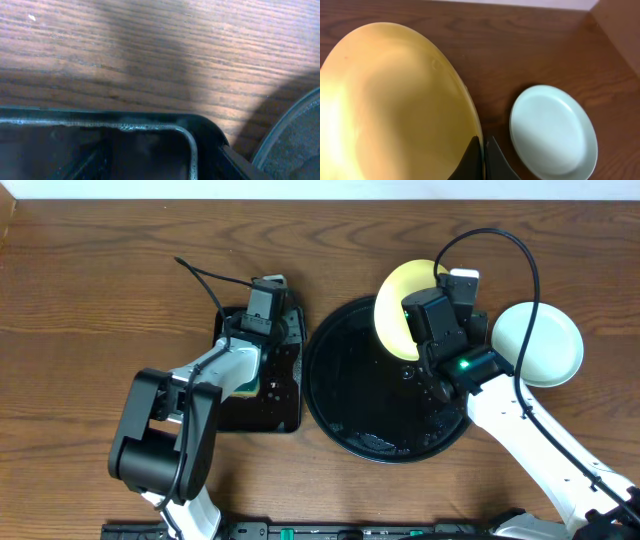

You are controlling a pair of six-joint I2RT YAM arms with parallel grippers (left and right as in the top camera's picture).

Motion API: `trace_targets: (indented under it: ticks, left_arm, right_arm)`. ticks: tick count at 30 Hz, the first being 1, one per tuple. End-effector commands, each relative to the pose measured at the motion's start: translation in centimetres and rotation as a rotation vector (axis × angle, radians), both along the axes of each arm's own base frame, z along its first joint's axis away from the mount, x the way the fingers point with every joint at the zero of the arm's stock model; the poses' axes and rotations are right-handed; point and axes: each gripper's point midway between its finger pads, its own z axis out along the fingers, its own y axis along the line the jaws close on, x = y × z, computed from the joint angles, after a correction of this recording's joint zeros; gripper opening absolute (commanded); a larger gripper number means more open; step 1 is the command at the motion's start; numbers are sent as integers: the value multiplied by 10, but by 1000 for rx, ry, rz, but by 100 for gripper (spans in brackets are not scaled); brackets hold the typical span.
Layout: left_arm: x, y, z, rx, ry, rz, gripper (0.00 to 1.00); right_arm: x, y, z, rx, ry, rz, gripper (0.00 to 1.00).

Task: Clean dirty plates on tray and stack at the side

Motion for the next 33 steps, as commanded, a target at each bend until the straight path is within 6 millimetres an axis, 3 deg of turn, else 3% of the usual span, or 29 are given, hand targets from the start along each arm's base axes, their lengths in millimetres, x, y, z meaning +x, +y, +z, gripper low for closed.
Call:
trace_targets:
  ticks: [1, 6, 10, 14, 16, 19, 22, 25, 30, 33]
  left_arm:
    - [2, 14, 22, -8, -20, 27, 63]
    - [-20, 32, 41, 6, 38, 56, 63]
    - [-42, 37, 58, 16, 74, 57, 64]
    - [-57, 40, 70, 21, 95, 55, 64]
    - [-67, 42, 68, 31, 132, 55, 64]
    - [-80, 45, 59, 47, 194, 56, 64]
    - [-91, 48, 54, 59, 243, 55, 64]
    - [-98, 49, 50, 67, 275, 55, 64]
    - [-101, 50, 49, 71, 291, 56, 64]
    - [-101, 50, 49, 71, 291, 55, 64]
  right_arm:
    - [4, -5, 11, -140, 19, 78, 1]
    - [12, 2, 22, -256, 21, 177, 1]
    - [15, 16, 32, -435, 45, 312, 1]
    - [11, 24, 47, -576, 36, 324, 1]
    - [6, 36, 48, -637, 49, 366, 1]
    - [3, 29, 64, -606, -30, 234, 1]
    - [0, 46, 61, -625, -16, 320, 1]
    - [-4, 22, 86, -588, -126, 84, 1]
    - [-4, 31, 90, -614, -125, 134, 1]
    - [-6, 26, 95, -628, -134, 95, 1]
